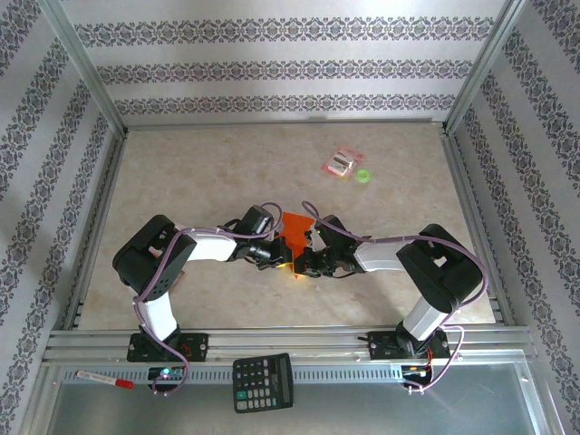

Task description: Fold a paper plane with a square sheet of paper (pick it up from the middle)

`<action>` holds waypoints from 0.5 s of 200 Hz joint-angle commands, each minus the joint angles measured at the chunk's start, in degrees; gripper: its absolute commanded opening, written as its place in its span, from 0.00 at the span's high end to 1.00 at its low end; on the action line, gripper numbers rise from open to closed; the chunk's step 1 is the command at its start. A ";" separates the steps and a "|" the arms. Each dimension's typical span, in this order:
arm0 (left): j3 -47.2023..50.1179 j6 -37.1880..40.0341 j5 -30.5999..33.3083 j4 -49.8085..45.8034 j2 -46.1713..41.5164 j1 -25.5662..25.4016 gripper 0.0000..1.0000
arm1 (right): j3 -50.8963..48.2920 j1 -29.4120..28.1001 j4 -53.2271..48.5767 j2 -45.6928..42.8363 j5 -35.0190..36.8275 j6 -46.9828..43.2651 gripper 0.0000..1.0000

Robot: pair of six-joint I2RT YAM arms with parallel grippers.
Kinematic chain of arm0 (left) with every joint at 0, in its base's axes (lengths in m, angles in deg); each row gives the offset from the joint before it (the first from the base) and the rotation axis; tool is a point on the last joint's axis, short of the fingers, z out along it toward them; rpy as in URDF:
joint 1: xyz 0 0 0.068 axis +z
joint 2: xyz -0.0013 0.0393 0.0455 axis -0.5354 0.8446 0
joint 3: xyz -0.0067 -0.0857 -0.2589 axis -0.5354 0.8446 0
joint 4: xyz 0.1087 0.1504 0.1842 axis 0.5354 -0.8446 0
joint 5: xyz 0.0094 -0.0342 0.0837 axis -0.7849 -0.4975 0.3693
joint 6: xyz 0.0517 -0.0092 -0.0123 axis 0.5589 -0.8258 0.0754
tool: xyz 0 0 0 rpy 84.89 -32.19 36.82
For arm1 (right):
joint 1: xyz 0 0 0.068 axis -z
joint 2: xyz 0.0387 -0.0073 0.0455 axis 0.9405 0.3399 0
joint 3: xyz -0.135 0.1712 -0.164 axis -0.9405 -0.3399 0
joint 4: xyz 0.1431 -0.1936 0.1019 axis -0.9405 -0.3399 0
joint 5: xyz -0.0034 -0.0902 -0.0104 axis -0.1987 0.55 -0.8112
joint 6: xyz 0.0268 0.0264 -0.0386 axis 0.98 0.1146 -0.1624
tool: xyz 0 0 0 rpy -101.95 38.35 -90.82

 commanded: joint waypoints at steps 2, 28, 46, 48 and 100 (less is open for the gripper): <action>-0.03 2.31 1.94 -4.57 1.01 0.68 1.00 | -2.36 0.44 -4.42 3.86 4.79 1.27 1.00; -1.03 2.98 2.31 -5.71 0.97 0.86 1.00 | -4.19 0.29 -6.04 4.23 6.09 1.47 1.00; -1.45 3.22 2.45 -5.88 1.30 1.14 1.00 | -4.63 0.01 -7.90 4.64 7.15 1.11 1.00; -1.49 3.21 2.38 -5.96 1.32 1.18 1.00 | -4.65 -0.03 -8.12 4.71 7.27 1.09 1.00; -2.38 4.01 1.68 -6.30 1.73 2.68 1.00 | -4.48 -0.69 -12.89 4.67 9.50 -0.07 1.00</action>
